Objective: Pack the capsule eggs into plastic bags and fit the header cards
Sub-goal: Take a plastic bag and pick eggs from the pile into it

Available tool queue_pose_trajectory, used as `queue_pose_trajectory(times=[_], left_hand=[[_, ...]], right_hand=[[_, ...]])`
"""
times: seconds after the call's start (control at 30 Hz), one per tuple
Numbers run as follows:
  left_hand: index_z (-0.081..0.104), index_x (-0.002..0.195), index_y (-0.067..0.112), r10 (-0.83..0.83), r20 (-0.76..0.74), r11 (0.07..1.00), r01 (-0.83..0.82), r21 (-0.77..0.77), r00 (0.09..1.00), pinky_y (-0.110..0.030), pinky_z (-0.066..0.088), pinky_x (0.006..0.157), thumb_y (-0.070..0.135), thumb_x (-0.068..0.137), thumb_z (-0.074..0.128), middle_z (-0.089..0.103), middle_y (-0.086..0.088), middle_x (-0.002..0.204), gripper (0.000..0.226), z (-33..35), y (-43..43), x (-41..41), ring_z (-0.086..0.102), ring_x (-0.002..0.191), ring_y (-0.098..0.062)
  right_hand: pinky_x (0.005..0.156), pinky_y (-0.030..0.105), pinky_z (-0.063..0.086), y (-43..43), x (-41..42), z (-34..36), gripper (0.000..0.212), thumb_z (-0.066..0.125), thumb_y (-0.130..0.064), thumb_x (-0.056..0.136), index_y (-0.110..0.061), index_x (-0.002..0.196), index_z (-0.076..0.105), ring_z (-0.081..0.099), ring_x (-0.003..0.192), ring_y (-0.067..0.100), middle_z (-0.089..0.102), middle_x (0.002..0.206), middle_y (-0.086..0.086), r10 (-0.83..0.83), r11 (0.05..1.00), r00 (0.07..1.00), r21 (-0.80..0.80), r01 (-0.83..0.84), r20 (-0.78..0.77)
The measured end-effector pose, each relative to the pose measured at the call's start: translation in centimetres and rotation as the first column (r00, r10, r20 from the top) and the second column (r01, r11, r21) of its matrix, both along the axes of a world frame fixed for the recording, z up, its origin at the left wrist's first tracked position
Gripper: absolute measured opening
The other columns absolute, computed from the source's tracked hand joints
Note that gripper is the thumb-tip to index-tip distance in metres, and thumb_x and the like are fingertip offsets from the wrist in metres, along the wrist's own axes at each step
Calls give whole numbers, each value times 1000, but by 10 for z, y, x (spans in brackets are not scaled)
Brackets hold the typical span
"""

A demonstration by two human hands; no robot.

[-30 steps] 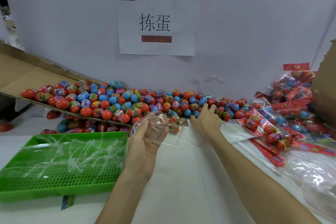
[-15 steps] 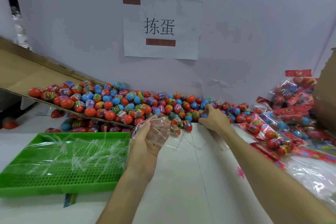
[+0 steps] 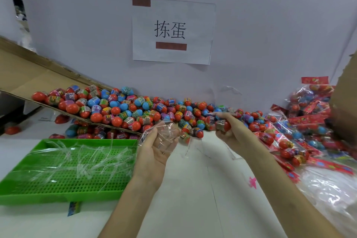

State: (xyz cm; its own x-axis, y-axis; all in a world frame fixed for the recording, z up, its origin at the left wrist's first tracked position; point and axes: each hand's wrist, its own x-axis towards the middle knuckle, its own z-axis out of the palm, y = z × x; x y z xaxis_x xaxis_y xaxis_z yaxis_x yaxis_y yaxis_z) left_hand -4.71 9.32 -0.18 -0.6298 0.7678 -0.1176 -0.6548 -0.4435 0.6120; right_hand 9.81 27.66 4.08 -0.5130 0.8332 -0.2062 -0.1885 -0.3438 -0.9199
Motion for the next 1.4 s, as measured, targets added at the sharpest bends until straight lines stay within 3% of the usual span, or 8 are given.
queue_pose_trajectory(times=[0.1, 0.23, 0.47, 0.7, 0.97, 1.1, 1.33, 1.4], left_hand=[[67, 130, 7, -6, -5, 1000, 6, -3, 1000, -33, 64, 76, 23, 108, 47, 76, -16, 117, 34, 0, 1, 0, 76, 106, -27], [69, 130, 12, 0, -6, 1000, 0, 0, 1000, -34, 64, 78, 25, 107, 48, 75, -15, 120, 34, 1, 0, 2, 74, 110, -28], [61, 139, 18, -33, -14, 999, 34, 4, 999, -41, 60, 87, 30, 108, 45, 74, -14, 123, 36, 4, -1, 5, 74, 110, -29], [57, 142, 25, -104, 9, 995, 104, 5, 995, -39, 63, 81, 33, 108, 45, 73, -10, 128, 37, 4, -2, 5, 71, 116, -30], [60, 135, 25, -145, 34, 989, 143, 34, 989, -43, 59, 89, 33, 108, 45, 73, -13, 128, 32, 0, 2, 7, 72, 115, -30], [61, 132, 26, -229, -84, 973, 230, 6, 970, -42, 56, 94, 28, 109, 46, 72, -14, 128, 28, -4, 3, 9, 72, 114, -27], [80, 111, 11, -279, -253, 960, 272, -66, 926, -37, 59, 81, 13, 89, 66, 72, -26, 121, 26, -11, 4, 9, 72, 95, -26], [69, 125, -3, -250, -231, 966, 225, -127, 940, -37, 57, 77, 13, 86, 69, 66, -34, 126, 42, -13, 6, 8, 67, 92, -30]], right_hand=[[51, 22, 52, -28, 12, -3, 39, 82, -14, 73, -3, 109, 71, 64, 63, 17, 71, 83, 11, 83, 975, 965, -182, -130, -249], [54, 22, 51, -55, 20, -9, 53, 94, -16, 60, -6, 109, 78, 60, 64, 16, 69, 92, 10, 212, 956, 901, -111, -272, -379], [65, 26, 55, -77, 19, -3, 29, 75, -21, 79, -14, 107, 77, 66, 76, 16, 72, 107, 12, 334, 924, 938, 228, -307, -91], [64, 27, 55, -99, 2, -10, 18, 70, -8, 92, -15, 108, 74, 73, 75, 24, 72, 105, 9, 109, 901, 980, 399, -169, 168], [63, 29, 55, -99, -3, -15, 17, 68, -5, 94, -13, 108, 73, 73, 76, 29, 68, 112, 14, 72, 932, 991, 347, -108, 115], [60, 28, 56, -101, -4, -20, 18, 67, -3, 94, -12, 108, 74, 73, 84, 33, 69, 113, 15, 76, 949, 996, 304, -86, 46], [63, 24, 57, -106, -10, -24, 19, 71, -9, 93, -24, 103, 77, 71, 95, 26, 69, 113, 6, 102, 930, 988, 342, -137, 118], [63, 24, 56, -105, -9, -26, 19, 70, -10, 93, -23, 105, 76, 70, 99, 27, 68, 114, 6, 91, 922, 985, 361, -139, 148]])
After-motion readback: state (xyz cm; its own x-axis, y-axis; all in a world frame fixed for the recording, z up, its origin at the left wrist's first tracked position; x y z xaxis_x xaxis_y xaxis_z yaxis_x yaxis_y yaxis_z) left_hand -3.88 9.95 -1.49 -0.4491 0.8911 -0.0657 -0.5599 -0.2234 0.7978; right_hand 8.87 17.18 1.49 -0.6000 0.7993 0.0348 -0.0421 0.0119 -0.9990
